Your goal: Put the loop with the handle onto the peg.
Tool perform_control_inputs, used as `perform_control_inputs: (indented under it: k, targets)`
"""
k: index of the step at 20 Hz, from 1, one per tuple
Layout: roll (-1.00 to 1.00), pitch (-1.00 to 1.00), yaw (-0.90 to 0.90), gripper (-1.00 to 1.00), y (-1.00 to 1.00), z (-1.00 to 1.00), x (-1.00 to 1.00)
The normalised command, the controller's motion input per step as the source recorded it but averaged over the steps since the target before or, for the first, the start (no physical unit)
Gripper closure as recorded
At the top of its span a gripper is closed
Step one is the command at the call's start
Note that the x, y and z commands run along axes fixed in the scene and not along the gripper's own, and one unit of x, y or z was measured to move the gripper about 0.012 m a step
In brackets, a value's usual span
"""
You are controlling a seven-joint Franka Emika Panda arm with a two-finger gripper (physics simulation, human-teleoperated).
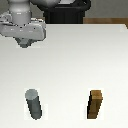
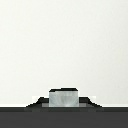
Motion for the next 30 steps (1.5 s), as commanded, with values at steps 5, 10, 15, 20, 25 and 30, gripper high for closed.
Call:
perform_control_inputs:
  k: [5, 10, 15, 20, 25, 30]
  targets:
    - [0.0, 0.0, 0.0, 1.0, 0.0, 0.8, 0.0]
    - [0.0, 0.0, 0.12, 1.0, 0.0, 0.0, 0.0]
    - [0.0, 0.0, -0.33, 1.0, 0.0, 0.0, 0.0]
    - [0.0, 0.0, -0.78, 1.0, 0.0, 0.0, 0.0]
    - [0.0, 0.0, -0.78, 1.0, 0.0, 0.0, 0.0]
    - [0.0, 0.0, -0.78, 1.0, 0.0, 0.0, 0.0]
